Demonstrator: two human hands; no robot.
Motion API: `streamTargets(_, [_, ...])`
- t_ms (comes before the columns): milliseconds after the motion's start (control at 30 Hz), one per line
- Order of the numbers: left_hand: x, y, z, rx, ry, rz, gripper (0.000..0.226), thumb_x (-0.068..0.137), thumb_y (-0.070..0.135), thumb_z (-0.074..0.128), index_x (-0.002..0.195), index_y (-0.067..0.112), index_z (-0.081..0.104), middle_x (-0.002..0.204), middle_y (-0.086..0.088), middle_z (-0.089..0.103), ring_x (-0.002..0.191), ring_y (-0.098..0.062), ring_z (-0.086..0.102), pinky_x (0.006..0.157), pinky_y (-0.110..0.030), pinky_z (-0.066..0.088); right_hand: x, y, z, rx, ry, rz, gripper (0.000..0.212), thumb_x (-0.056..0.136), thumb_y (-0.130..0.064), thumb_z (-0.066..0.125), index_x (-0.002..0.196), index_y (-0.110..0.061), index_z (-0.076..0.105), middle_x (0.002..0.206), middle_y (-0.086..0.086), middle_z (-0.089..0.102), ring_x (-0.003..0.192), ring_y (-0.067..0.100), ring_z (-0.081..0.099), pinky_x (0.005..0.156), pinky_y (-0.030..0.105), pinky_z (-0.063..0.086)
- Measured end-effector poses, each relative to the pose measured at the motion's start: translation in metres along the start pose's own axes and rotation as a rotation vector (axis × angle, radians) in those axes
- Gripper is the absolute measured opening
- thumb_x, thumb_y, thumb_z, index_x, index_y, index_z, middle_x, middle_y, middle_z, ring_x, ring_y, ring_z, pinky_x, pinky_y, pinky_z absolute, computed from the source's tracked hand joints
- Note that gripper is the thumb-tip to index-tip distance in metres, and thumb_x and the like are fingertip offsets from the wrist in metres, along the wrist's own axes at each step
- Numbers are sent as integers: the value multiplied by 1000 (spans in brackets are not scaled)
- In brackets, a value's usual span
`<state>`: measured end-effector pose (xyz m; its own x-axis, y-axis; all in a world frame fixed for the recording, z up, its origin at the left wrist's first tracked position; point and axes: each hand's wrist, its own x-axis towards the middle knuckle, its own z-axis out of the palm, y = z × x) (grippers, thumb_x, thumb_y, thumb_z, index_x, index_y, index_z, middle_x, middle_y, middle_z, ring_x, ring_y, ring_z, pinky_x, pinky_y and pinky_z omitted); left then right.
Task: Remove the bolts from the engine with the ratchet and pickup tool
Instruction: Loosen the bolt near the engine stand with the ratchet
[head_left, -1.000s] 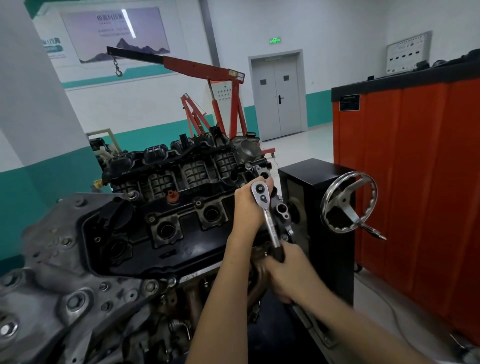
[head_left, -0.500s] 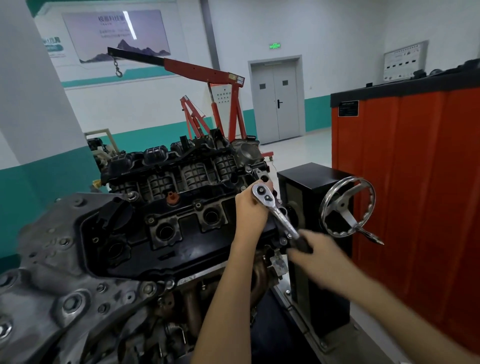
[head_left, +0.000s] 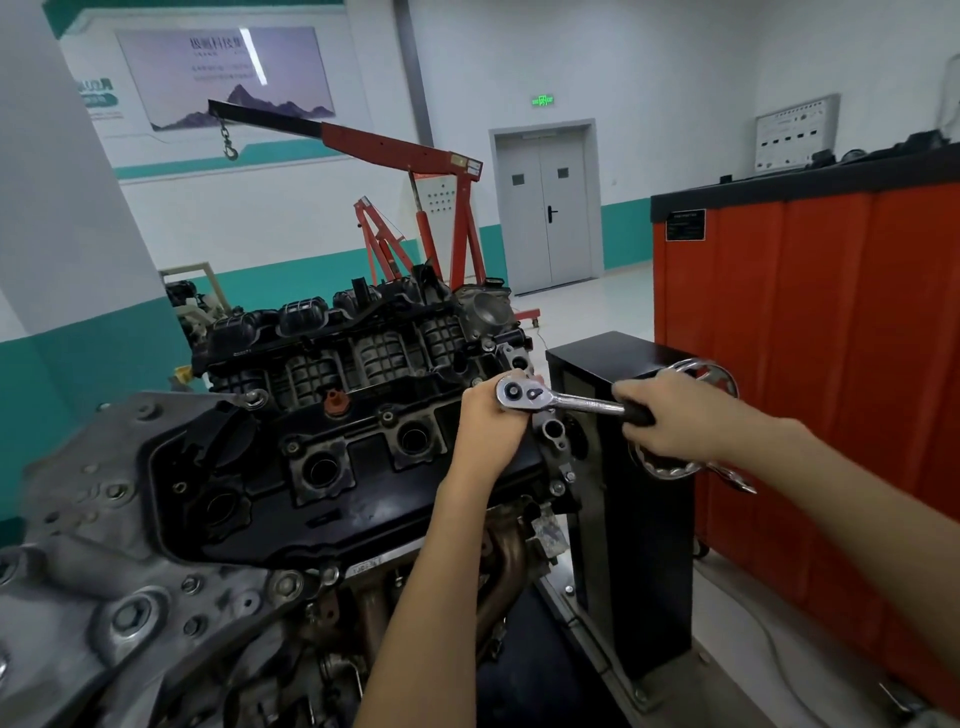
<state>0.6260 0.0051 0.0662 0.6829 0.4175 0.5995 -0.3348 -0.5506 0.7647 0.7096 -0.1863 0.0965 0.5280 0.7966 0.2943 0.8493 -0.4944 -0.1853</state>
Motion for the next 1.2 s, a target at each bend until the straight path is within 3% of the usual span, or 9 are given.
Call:
streamTargets(67, [-3, 1, 0, -26, 42, 13, 51, 92, 6, 59, 52, 38, 59, 52, 17, 53, 54, 5, 44, 57, -10, 35, 1, -4, 5, -1, 32, 18, 22, 86, -22, 61, 72, -27, 45, 66, -5, 52, 55, 6, 50, 49, 19, 31])
streamTargets(267, [-8, 0, 8, -96, 80, 34, 55, 96, 13, 59, 48, 35, 44, 47, 15, 38, 49, 1, 32, 53, -14, 29, -51, -90, 99, 860, 229, 265, 18, 84, -7, 62, 75, -21, 55, 53, -6, 49, 41, -1, 44, 41, 12, 33])
streamTargets(367, [-5, 0, 8, -81, 117, 15, 59, 93, 10, 62, 45, 36, 39, 45, 14, 35, 47, 0, 31, 51, -10, 29, -39, -135, 122, 1038, 262, 323, 7, 86, -10, 57, 84, -16, 55, 61, -4, 54, 45, -1, 50, 43, 13, 37])
streamTargets(533, [-3, -2, 2, -65, -16, -20, 58, 93, 13, 63, 43, 33, 42, 45, 15, 36, 48, 0, 31, 51, -12, 29, -44, -82, 99, 776, 117, 227, 5, 84, -6, 57, 83, -11, 56, 61, -2, 52, 46, 3, 44, 46, 22, 39])
streamTargets(633, [-2, 3, -1, 26, -80, -7, 51, 89, 4, 61, 52, 39, 58, 54, 9, 58, 58, -1, 46, 61, -20, 39, -30, -21, 43, 414, -45, 104, 13, 86, -7, 58, 82, -19, 57, 66, 0, 56, 52, 7, 50, 50, 22, 44])
streamTargets(767, [-4, 1, -3, -39, 26, -4, 52, 87, -2, 55, 65, 42, 71, 72, 14, 71, 76, 0, 61, 74, -16, 47, 0, -3, 4, 24, 18, 16, 29, 86, -17, 59, 67, -29, 41, 62, 0, 51, 54, 16, 53, 57, 36, 47])
streamTargets(900, [-7, -3, 4, -85, 113, 14, 51, 94, 14, 62, 50, 38, 55, 52, 16, 50, 55, 1, 43, 58, -16, 37, -33, -38, 51, 427, 119, 128, 29, 83, -11, 63, 67, -27, 45, 58, -3, 50, 46, 3, 49, 48, 25, 44])
streamTargets(1033, [-6, -4, 11, -98, 116, 37, 57, 94, 11, 61, 46, 38, 47, 45, 16, 40, 48, 1, 34, 52, -10, 30, -47, -106, 106, 904, 223, 277, 17, 84, -8, 60, 82, -24, 53, 61, -1, 54, 47, 2, 47, 47, 17, 38])
streamTargets(1200, [-2, -3, 4, -75, 93, -20, 59, 93, 14, 63, 43, 35, 41, 43, 15, 35, 47, 0, 31, 51, -13, 28, -40, -115, 110, 909, 191, 257, 9, 82, -5, 56, 82, -14, 55, 60, -2, 51, 48, 5, 46, 46, 20, 38])
